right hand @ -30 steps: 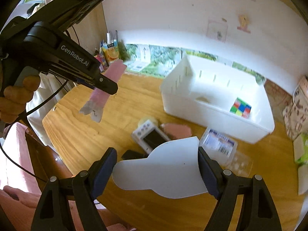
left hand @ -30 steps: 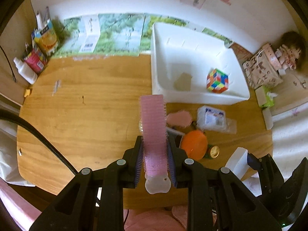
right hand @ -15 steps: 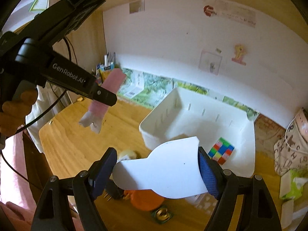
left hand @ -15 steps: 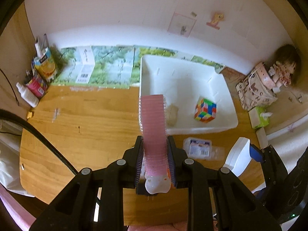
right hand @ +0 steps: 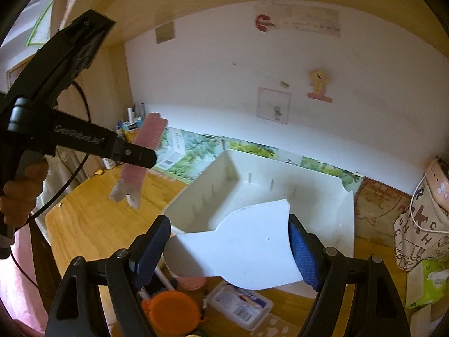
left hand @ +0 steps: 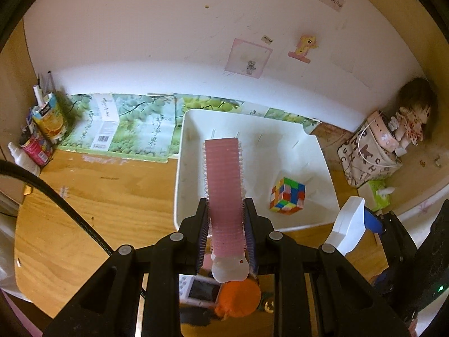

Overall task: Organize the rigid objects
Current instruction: 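Lower the comb and scraper into the bin and open both tools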

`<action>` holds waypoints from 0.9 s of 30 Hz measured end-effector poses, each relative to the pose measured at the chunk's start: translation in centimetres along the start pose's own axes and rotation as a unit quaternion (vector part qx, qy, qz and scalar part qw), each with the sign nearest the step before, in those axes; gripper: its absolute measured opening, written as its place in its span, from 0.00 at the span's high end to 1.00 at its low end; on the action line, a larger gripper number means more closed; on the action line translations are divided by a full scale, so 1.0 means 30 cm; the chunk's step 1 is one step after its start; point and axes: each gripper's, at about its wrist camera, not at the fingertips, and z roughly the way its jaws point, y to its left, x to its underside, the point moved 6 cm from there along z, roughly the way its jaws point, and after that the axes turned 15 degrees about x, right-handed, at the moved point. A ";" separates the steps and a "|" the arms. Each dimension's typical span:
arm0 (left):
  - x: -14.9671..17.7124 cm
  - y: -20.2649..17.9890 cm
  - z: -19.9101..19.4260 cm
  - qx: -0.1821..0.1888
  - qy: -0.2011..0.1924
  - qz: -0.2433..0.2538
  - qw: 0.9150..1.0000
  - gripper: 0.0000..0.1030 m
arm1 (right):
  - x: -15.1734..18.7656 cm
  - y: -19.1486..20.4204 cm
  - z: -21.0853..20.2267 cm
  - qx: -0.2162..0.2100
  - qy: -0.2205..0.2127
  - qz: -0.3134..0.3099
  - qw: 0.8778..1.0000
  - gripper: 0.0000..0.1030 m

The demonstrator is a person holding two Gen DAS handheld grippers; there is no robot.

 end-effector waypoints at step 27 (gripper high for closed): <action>-0.060 -0.051 0.205 -0.043 -0.070 0.074 0.994 0.74 | 0.022 -0.236 0.265 0.010 -0.016 0.102 0.995 0.20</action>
